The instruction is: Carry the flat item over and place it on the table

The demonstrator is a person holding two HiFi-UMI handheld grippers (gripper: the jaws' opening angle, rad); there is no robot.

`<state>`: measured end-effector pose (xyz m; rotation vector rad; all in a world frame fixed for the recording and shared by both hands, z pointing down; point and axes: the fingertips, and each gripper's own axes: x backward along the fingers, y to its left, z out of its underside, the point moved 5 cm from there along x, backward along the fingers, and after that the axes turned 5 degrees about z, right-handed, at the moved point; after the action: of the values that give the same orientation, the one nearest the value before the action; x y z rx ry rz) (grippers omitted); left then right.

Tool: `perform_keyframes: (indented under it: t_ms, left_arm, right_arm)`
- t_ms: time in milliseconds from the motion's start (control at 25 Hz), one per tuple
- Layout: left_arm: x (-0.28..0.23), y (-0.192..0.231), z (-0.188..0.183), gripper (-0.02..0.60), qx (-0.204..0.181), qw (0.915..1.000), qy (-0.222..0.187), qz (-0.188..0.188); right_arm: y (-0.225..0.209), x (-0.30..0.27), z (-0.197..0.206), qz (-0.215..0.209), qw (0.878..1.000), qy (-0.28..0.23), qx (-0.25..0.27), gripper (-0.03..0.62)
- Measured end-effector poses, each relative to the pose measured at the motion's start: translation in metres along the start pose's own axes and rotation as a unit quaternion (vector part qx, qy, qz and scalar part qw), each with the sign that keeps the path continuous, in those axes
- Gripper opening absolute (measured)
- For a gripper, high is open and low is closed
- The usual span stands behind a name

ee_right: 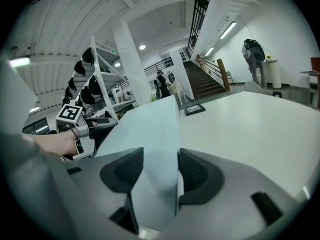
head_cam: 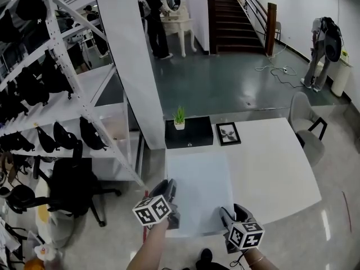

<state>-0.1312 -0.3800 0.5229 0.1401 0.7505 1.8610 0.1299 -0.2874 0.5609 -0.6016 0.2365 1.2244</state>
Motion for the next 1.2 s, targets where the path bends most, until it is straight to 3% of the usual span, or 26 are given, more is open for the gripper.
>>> perform_keyframes:
  t_ms: [760,960,1200]
  left_arm:
    - [-0.025,0.017,0.012,0.109,0.009,0.998,0.059,-0.022]
    - [-0.032,0.014,0.016,0.078,-0.035,0.9956,0.082,-0.029]
    - [-0.036,0.013,0.017,0.078,-0.035,0.9952,0.086,-0.031]
  right_arm:
    - [-0.008,-0.017,0.003,0.001,1.0,0.024,-0.006,0.216]
    - [-0.008,-0.023,-0.003,0.004,1.0,0.019,0.003,0.213]
    - [-0.012,-0.028,-0.002,0.012,0.999,0.031,0.0,0.215]
